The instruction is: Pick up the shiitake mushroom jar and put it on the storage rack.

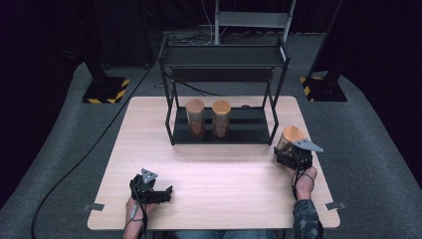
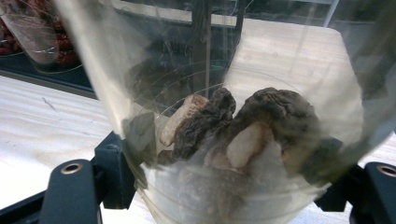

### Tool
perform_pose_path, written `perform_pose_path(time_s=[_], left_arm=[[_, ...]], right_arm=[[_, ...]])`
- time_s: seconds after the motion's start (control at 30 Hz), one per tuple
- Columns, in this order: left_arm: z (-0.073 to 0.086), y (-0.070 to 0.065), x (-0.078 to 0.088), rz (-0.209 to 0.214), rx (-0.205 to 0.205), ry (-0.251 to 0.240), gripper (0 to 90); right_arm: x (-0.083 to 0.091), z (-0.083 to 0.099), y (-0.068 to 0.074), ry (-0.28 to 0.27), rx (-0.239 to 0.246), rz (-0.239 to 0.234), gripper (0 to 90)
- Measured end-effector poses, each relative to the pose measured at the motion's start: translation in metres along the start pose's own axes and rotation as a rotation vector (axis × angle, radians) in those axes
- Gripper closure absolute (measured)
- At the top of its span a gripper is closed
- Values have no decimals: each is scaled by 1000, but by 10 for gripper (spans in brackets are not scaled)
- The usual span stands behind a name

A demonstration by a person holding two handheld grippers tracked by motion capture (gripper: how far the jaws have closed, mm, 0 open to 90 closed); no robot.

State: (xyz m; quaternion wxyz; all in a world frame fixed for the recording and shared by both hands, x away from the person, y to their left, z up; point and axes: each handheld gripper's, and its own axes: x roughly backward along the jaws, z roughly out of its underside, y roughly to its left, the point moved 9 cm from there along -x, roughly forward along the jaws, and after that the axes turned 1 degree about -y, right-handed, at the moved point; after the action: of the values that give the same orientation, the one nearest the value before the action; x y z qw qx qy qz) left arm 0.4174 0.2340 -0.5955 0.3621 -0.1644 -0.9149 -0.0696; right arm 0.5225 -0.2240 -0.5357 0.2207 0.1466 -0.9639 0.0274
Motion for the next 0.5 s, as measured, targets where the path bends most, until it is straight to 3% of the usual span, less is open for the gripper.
perform_pose_path(time_s=[0.5], left_arm=[[0, 0, 0, 0, 0, 0, 7]], right_arm=[[4, -4, 10, -11, 15, -21, 250]])
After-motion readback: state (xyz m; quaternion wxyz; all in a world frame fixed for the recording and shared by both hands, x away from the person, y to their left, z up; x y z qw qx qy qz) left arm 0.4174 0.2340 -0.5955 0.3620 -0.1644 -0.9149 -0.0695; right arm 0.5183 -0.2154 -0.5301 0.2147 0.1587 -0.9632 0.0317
